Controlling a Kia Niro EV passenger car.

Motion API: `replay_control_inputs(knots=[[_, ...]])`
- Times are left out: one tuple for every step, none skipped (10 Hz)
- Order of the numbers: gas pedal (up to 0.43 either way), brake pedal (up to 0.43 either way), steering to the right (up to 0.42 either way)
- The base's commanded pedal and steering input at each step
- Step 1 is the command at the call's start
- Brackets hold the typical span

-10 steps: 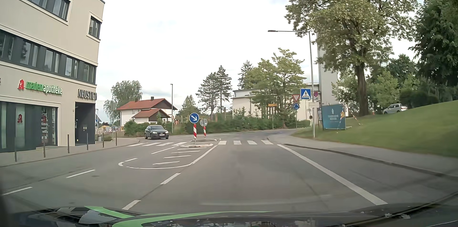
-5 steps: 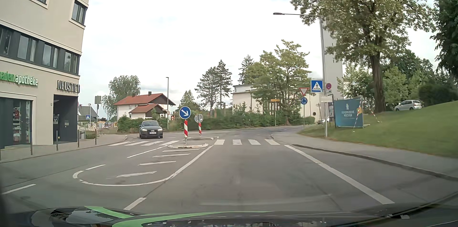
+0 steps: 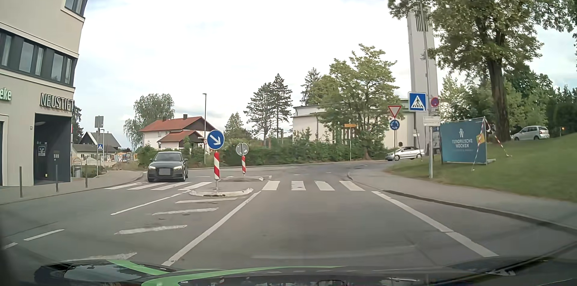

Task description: Follow the waypoints while adhering to traffic rules and regulations

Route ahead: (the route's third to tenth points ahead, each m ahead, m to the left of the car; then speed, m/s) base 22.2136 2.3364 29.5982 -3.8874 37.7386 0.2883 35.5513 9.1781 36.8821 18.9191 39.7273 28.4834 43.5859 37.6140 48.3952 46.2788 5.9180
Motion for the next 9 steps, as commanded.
replay_control_inputs(knots=[[0.0, 0.0, 0.003], [0.0, 0.0, 0.004], [0.0, 0.0, 0.008], [0.0, 0.0, 0.011], [0.0, 0.0, 0.011], [0.0, 0.0, 0.007], [0.0, 0.0, 0.003], [0.0, 0.0, 0.004], [0.0, 0.0, 0.005]])
